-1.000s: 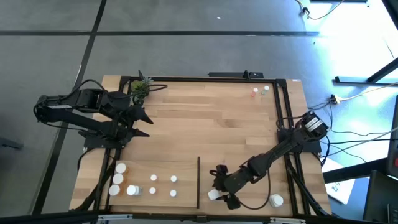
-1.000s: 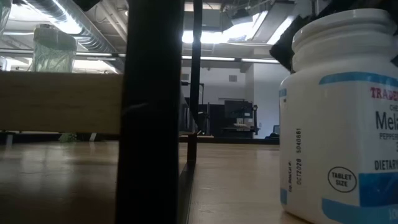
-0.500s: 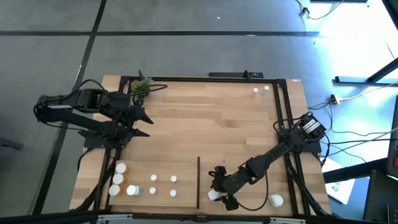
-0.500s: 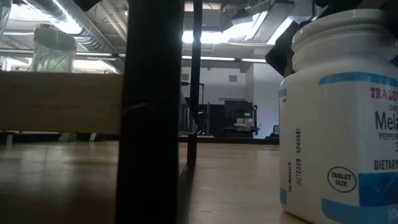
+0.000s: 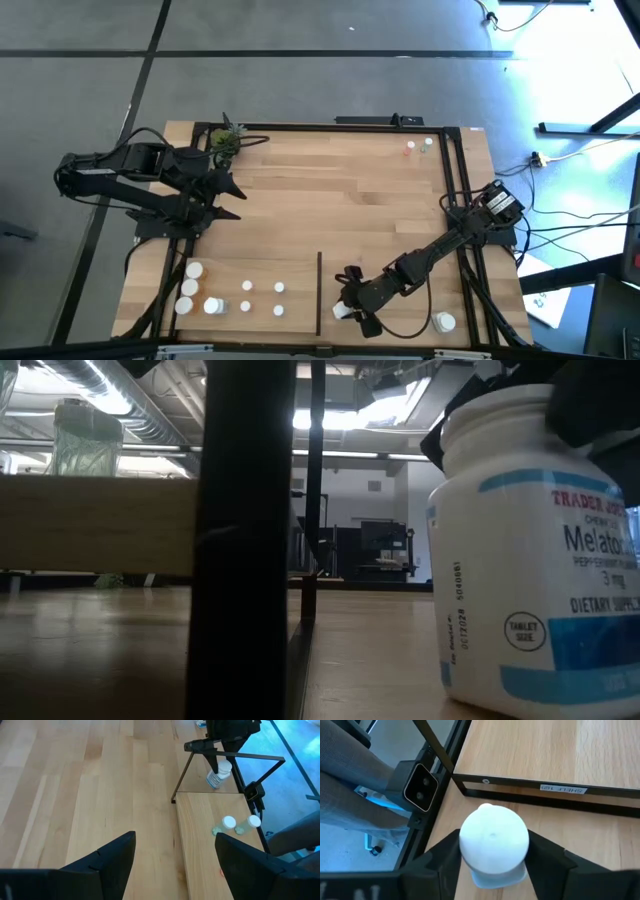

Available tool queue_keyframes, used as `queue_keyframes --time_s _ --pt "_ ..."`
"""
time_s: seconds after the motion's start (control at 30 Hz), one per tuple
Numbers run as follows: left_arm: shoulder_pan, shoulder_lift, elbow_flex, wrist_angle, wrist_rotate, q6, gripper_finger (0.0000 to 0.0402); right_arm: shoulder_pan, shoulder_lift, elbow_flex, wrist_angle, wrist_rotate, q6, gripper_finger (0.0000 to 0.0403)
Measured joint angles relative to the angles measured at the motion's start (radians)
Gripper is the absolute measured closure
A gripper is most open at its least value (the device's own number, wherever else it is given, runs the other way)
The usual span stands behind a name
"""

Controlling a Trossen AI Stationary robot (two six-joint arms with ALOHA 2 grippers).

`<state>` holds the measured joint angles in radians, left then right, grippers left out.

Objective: Pick and place medicine bottles onto shelf by color
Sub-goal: Put the left big white pill bottle on the shelf aligned with the other big white pill bottle

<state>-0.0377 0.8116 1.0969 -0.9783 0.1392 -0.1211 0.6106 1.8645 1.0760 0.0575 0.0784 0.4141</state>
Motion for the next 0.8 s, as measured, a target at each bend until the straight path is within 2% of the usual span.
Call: queue_keyframes --time_s 0.1,0.57,0.8 --pt "0.000 0.000 0.000 0.000 0.000 0.000 0.0134 0.000 0.000 0.000 0.002 0.000 0.000 0.0220" --pt "0.000 0.000 0.000 0.000 0.000 0.000 0.0134 0.000 0.000 0.029 -0.004 -0.016 0.054 0.0217" --pt "0.000 0.000 0.000 0.000 0.000 0.000 0.0134 0.001 -0.001 0.133 -0.171 -0.020 0.108 0.0218"
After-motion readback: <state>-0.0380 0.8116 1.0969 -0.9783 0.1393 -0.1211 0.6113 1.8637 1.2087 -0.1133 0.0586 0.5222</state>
